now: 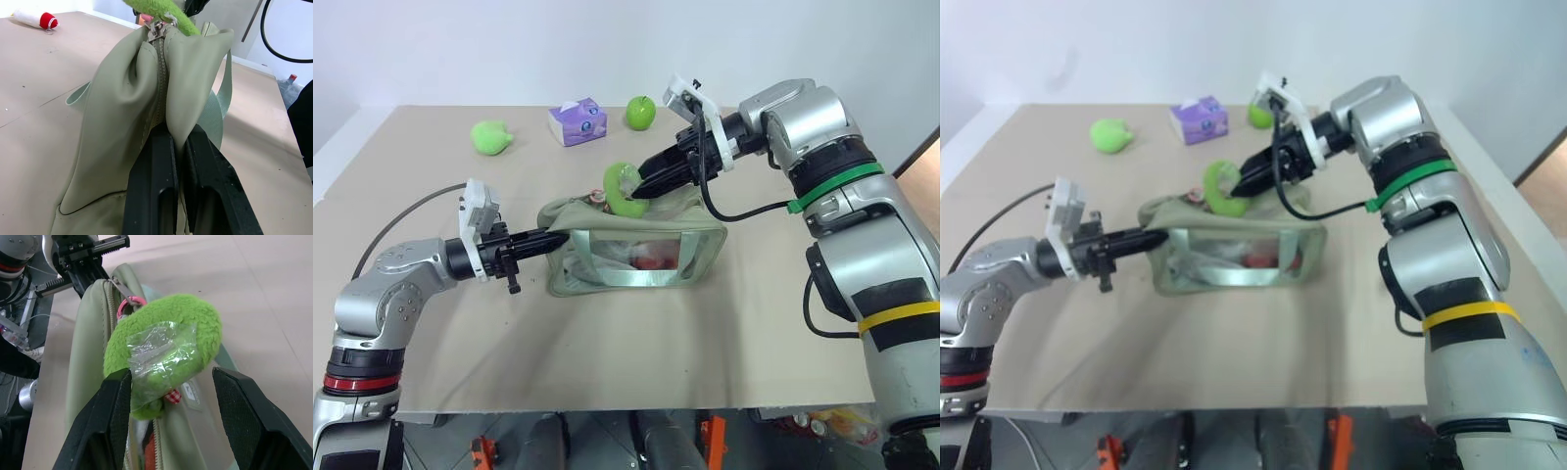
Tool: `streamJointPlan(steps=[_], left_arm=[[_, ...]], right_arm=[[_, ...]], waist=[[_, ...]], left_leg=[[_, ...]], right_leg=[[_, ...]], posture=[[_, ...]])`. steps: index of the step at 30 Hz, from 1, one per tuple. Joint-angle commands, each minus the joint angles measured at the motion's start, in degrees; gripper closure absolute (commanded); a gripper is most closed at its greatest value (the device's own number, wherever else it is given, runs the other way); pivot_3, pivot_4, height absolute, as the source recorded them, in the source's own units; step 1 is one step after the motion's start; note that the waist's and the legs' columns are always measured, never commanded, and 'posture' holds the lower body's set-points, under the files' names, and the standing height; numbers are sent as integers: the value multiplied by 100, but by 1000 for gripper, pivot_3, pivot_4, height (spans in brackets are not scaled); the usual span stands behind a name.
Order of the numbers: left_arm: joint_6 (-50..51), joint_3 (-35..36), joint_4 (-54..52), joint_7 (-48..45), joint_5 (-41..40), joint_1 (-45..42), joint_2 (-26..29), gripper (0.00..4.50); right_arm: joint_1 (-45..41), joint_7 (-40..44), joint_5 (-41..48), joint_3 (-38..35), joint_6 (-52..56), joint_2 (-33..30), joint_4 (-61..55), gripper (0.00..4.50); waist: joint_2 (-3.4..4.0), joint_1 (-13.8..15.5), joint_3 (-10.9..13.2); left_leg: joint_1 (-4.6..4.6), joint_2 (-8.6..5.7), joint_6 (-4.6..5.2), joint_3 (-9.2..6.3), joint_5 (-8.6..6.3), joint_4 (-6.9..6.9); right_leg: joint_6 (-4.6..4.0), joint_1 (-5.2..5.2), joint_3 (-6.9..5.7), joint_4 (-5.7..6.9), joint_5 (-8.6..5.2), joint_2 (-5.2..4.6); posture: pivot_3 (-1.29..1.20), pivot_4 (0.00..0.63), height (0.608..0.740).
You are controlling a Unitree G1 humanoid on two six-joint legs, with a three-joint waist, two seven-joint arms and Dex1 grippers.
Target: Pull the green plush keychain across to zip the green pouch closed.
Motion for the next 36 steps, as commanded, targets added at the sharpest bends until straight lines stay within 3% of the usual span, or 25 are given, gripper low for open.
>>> streamJointPlan(steps=[1,2,8,9,23,36], left_arm=[[-16,-110,-123,-1,23,16,-31,4500],[-19,-103,-118,1,25,21,-29,4500],[-24,-110,-108,8,33,52,-34,4500],[-27,-117,-101,6,36,51,-38,4500],[-90,-269,133,-105,137,-102,-138,4500],[-109,-372,220,-214,110,-141,-84,4500]], right_arm=[[-275,265,-134,-317,-216,61,154,1818],[-282,265,-184,-383,-268,86,218,2348],[-268,265,-487,-659,-427,134,398,4326],[-268,265,-517,-689,-435,132,408,4475],[-353,265,-757,-1017,-751,-574,206,4475],[1010,265,89,-1050,-445,-2707,-2475,4475]], waist=[[0,0,0],[0,0,0],[0,0,0],[0,0,0],[0,13,0],[11,73,5]], left_leg=[[0,0,0,-1,0,0],[-1,0,0,-1,0,0],[0,0,0,-1,0,0],[0,0,0,-1,0,0],[-2,-7,0,-2,0,0],[-10,-7,-1,9,0,-2]], right_leg=[[1,0,-1,0,0,0],[0,0,-1,0,0,0],[1,1,-1,0,1,0],[1,1,-1,0,1,0],[0,2,-1,-2,0,-6],[3,-2,-1,-10,-10,-14]], posture=[[0,150,740],[0,150,740],[0,150,740],[0,150,740],[0,150,740],[0,150,740]])
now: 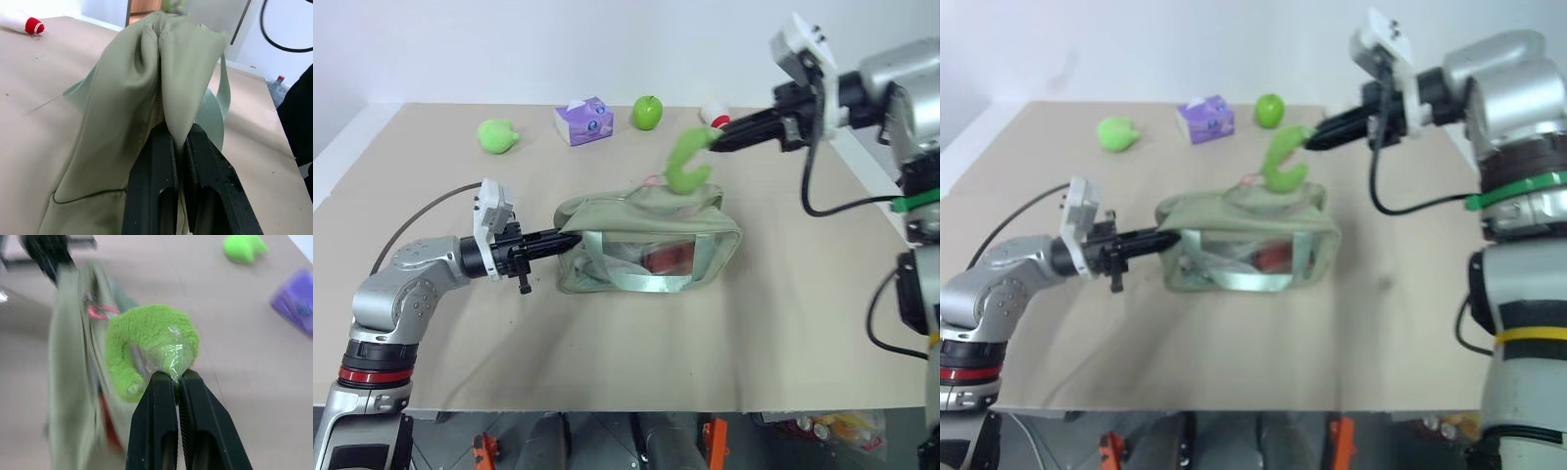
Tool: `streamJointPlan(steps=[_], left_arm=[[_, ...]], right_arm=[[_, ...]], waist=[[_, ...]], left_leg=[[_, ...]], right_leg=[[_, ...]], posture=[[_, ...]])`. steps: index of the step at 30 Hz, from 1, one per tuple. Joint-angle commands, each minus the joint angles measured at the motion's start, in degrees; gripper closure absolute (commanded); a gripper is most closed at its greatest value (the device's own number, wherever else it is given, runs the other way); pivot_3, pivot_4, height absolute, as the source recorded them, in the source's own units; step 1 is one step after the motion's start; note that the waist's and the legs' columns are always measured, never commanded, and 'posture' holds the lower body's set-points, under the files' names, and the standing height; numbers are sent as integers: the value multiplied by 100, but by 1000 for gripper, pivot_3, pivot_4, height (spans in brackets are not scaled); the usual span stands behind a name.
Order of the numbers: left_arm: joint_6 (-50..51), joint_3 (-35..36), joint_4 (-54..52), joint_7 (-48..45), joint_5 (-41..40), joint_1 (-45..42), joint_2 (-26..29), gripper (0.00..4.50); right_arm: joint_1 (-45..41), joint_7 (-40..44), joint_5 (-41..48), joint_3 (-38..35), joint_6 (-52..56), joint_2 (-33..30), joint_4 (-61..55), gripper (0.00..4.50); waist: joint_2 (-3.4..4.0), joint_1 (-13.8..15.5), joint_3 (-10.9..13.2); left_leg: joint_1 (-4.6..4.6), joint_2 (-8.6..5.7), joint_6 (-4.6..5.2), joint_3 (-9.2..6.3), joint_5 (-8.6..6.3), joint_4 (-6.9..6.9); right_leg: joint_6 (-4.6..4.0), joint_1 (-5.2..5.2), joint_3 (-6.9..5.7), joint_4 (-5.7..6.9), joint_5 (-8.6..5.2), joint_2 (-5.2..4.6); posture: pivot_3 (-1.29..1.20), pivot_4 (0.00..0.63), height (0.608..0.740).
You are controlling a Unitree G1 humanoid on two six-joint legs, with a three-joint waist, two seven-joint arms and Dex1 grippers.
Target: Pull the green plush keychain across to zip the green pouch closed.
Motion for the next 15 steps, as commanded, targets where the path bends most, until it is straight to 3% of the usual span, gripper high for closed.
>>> streamJointPlan(steps=[1,8,15], left_arm=[[59,-93,86,-90,81,27,64,4500],[79,-102,93,-118,74,-1,81,4500],[96,-84,66,-120,62,70,100,4500]], right_arm=[[218,242,99,-282,72,-449,-768,4475],[693,129,-254,-735,-591,-941,-1070,4475],[818,-6,-833,-1012,-1504,-1358,-566,4475]], waist=[[9,-14,4],[13,-44,3],[13,-62,3]], left_leg=[[2,1,0,-1,0,-1],[13,2,-1,0,2,6],[11,0,-1,9,1,5]], right_leg=[[0,0,0,1,0,2],[6,8,1,5,5,3],[6,5,8,0,4,0]], posture=[[0,150,740],[0,150,740],[0,150,740]])
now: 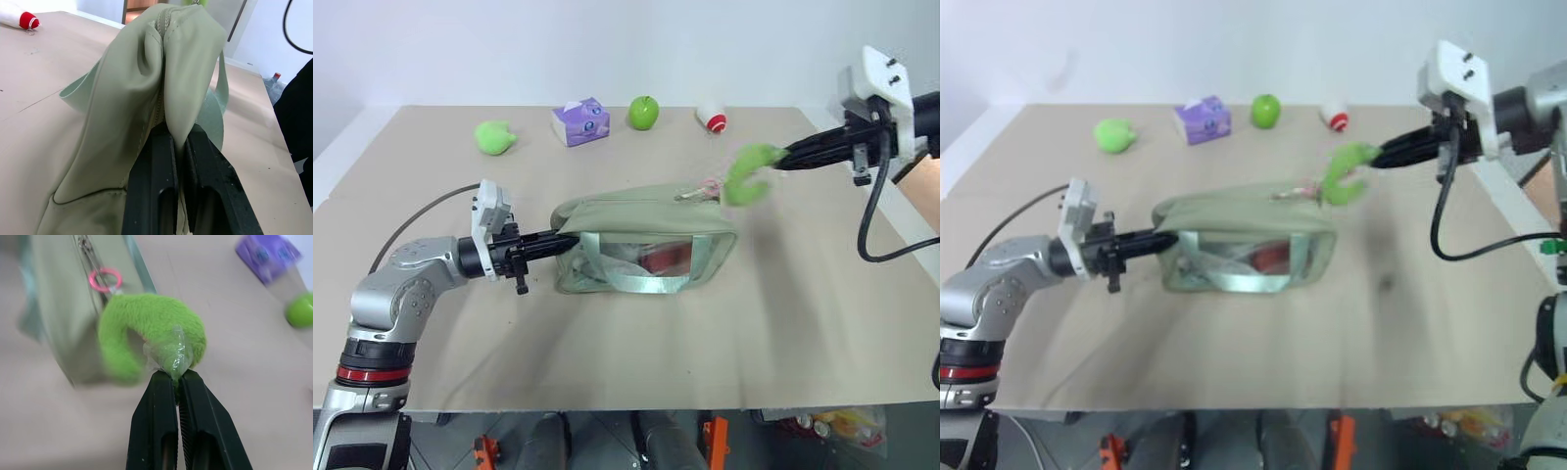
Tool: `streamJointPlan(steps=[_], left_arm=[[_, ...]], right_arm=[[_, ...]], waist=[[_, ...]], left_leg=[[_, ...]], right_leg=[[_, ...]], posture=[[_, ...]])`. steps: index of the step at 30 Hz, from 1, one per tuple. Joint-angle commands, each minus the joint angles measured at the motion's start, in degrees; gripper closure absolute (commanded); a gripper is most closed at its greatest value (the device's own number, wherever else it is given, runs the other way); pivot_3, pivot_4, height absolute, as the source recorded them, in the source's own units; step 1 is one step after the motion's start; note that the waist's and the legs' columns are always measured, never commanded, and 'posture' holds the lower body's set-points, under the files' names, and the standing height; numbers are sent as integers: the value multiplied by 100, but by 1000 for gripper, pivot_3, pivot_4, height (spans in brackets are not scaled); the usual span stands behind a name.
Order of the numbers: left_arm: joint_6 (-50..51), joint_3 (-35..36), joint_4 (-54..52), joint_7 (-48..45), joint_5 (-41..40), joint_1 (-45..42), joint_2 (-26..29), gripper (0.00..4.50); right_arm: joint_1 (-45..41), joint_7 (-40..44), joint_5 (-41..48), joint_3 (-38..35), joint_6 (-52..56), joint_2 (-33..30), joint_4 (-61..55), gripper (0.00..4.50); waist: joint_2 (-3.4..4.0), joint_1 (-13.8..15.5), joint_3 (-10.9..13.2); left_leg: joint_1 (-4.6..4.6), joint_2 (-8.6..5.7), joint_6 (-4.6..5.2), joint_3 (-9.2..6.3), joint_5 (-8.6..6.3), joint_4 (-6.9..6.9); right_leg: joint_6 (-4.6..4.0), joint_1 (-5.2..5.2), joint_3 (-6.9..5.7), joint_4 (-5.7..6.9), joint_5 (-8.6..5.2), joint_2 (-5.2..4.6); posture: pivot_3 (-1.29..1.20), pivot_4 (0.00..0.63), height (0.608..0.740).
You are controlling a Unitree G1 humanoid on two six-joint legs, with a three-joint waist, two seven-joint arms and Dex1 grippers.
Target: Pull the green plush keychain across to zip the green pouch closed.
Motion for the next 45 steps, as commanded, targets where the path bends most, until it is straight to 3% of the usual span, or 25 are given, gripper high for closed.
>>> streamJointPlan(steps=[1,5,10,17,23,31,35,40,45], left_arm=[[75,-87,-26,-40,55,94,35,4500],[83,-51,-40,-9,26,110,8,4500],[111,-14,-86,45,-33,155,-5,4500],[168,21,-167,113,-107,219,-12,4500],[251,30,-226,164,-170,220,1,4500],[279,55,-256,251,-198,226,-41,4500],[281,81,-274,279,-217,260,-41,4500],[280,118,-265,329,-266,276,-62,4500],[270,123,-209,340,-291,237,-83,4500]], right_arm=[[-157,-11,-251,-408,-325,-229,333,4475],[220,-344,-631,-471,-842,-318,583,4475],[1361,-975,-602,-757,-892,-109,16,4475],[3228,-2685,-1099,-882,-1254,697,-930,4475],[3610,-3581,-1814,-636,-2083,1163,-729,4475],[3649,-3482,-2292,-326,-2913,1072,-576,4475],[3594,-3192,-2017,-467,-2518,1114,-531,4475],[4249,-2524,-1683,-405,-2115,955,-1125,4475],[4732,-2577,-1805,-260,-1862,1163,-1714,4475]], waist=[[1,-3,0],[0,-2,0],[-1,-1,-2],[5,-4,-9],[8,-20,-11],[8,-17,-11],[7,-17,-11],[2,-3,-15],[-45,-7,-61]], left_leg=[[1,0,0,0,0,0],[4,0,0,0,0,1],[7,0,1,-1,1,-1],[22,1,2,0,1,1],[25,0,1,4,3,9],[26,0,3,2,7,8],[29,0,3,2,7,8],[34,0,3,-5,7,8],[41,3,2,-11,6,0]], right_leg=[[0,0,0,1,0,0],[1,4,1,1,1,0],[2,10,4,1,2,1],[4,17,8,8,3,6],[12,21,12,8,11,5],[12,26,11,6,13,6],[12,29,12,7,13,6],[10,37,8,6,10,6],[1,40,3,7,2,12]], posture=[[0,150,740],[0,150,740],[0,150,740],[0,150,740],[0,150,740],[0,150,740],[0,150,740],[0,150,740],[0,150,740]])
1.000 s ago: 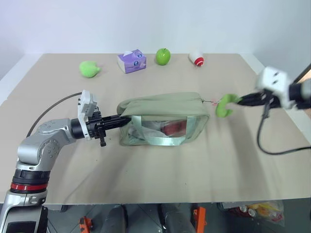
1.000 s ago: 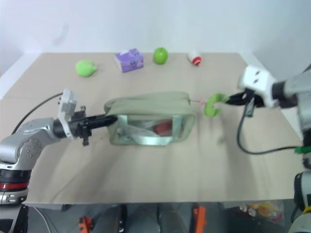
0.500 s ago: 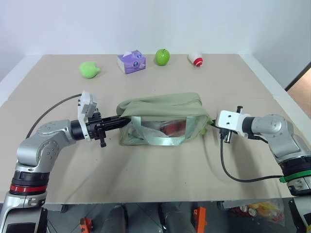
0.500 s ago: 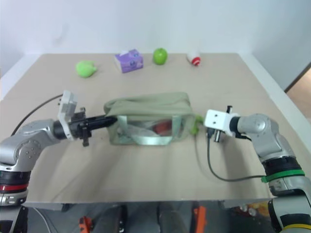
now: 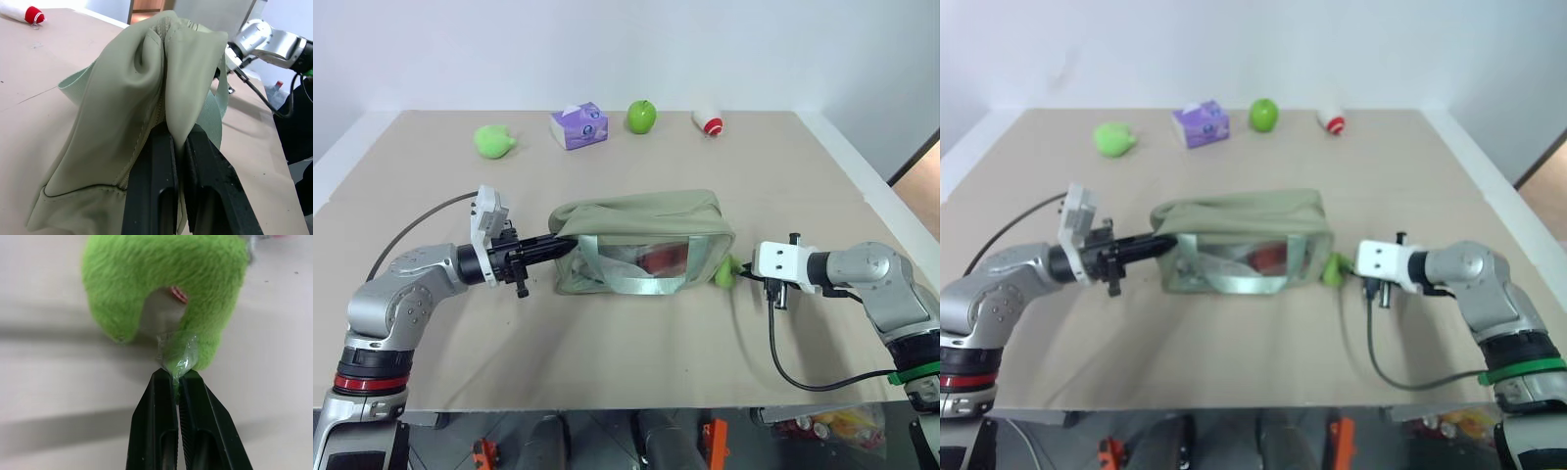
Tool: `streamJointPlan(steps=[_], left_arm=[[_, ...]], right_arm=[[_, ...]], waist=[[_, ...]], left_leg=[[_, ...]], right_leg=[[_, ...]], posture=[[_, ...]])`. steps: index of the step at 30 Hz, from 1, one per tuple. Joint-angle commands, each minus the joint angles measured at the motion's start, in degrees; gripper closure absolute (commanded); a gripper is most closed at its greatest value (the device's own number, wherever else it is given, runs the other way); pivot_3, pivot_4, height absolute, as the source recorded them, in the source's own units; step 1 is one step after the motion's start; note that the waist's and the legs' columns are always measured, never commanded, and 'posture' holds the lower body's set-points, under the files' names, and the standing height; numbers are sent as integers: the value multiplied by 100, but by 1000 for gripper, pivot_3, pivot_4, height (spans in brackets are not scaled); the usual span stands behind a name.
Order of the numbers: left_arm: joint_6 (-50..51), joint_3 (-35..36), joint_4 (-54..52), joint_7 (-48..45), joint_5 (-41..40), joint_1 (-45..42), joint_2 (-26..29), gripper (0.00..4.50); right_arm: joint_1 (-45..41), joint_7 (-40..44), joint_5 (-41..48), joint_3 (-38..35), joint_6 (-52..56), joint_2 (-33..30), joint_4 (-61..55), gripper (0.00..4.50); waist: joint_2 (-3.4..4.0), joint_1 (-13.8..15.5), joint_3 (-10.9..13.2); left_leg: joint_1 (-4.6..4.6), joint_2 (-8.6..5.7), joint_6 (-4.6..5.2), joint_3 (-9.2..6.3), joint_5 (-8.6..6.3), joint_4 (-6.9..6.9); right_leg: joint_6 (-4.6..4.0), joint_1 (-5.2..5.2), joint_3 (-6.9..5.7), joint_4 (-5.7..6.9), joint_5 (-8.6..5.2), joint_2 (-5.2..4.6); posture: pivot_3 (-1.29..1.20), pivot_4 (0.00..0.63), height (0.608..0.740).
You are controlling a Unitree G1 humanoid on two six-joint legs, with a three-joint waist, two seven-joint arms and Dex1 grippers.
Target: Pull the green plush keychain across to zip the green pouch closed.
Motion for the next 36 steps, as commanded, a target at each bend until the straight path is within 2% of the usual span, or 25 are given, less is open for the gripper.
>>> streamJointPlan(steps=[1,5,9,10,11,13,15,17,18,19,20,22,24,32,36], left_arm=[[25,36,-22,15,-25,-6,-43,4500],[29,15,14,1,-19,-65,-65,4500],[18,17,30,-9,0,-76,-71,4500],[20,18,30,1,5,-77,-72,4500],[45,34,43,24,-10,-76,-80,4500],[144,116,123,141,-80,-131,-120,3703],[261,200,190,196,-189,-207,-148,3164],[319,256,193,196,-240,-237,-136,2326],[338,267,199,205,-242,-249,-122,2052],[357,286,185,185,-260,-239,-93,1805],[359,296,176,175,-252,-233,-67,1342],[441,377,147,156,-309,-207,0,748],[456,429,82,222,-255,-154,87,26],[691,1047,-578,8,-681,522,716,26],[869,1494,-651,106,-1038,778,850,26]], right_arm=[[359,199,-112,347,181,165,-324,4475],[250,106,-176,269,354,308,-286,4475],[-111,207,183,-110,687,330,-40,4475],[-228,276,392,-243,928,370,11,3848],[-312,522,741,-401,1256,375,-9,3641],[-510,740,1199,-684,1697,355,-37,2878],[-734,789,1438,-853,2068,290,55,2305],[-926,902,1642,-992,2429,171,191,1447],[-1026,1015,1789,-1076,2683,110,255,1104],[-1055,1228,1982,-1170,2886,-1,237,917],[-1061,1452,2170,-1256,3065,-106,204,840],[-1004,1801,2456,-1414,3255,-331,143,840],[-1005,1843,2522,-1518,3289,-464,274,840],[-782,1787,2764,-1951,3536,-813,390,840],[-610,1671,2906,-2173,3698,-892,267,840]], waist=[[-30,-1,-26],[-52,-12,-39],[-53,-20,-39],[-53,-20,-38],[-51,-20,-36],[-41,-19,-30],[-36,-20,-26],[-35,-20,-26],[-35,-20,-26],[-35,-16,-25],[-35,-9,-25],[-35,-11,-25],[-33,-16,-24],[-30,-68,-22],[-30,-66,-22]], left_leg=[[2,3,0,-1,0,-2],[30,9,-1,-2,-1,-2],[75,9,-6,5,-4,-2],[76,9,-6,4,-4,-2],[76,8,-6,5,-4,-2],[74,7,-5,7,-3,-2],[71,5,-5,7,-3,-2],[66,5,-5,8,-3,-5],[67,6,-5,8,-4,-9],[66,5,-5,8,-4,-13],[66,5,-5,7,-4,-18],[67,3,-4,4,-5,-29],[67,2,-3,7,-8,-39],[75,7,-5,11,-11,-68],[74,5,-5,13,-11,-66]], right_leg=[[-2,1,-2,0,-1,3],[-6,26,-8,-1,-3,5],[-10,65,-4,-4,-6,3],[-10,65,-4,-5,-6,3],[-10,65,-3,-5,-6,3],[-10,65,2,-4,-5,3],[-9,64,4,-4,-5,2],[-9,57,5,-4,-5,3],[-9,56,4,-4,-5,3],[-10,55,4,-4,-6,3],[-12,55,4,-5,-9,3],[-15,55,3,-5,-20,3],[-17,52,5,-5,-26,2],[-27,37,5,-5,-36,5],[-26,37,6,-5,-37,1]], posture=[[0,150,740],[0,150,740],[0,150,740],[0,150,740],[0,150,740],[0,150,740],[0,150,740],[0,150,740],[0,150,740],[0,150,740],[0,150,740],[0,150,740],[0,150,740],[0,150,740],[0,150,740]])
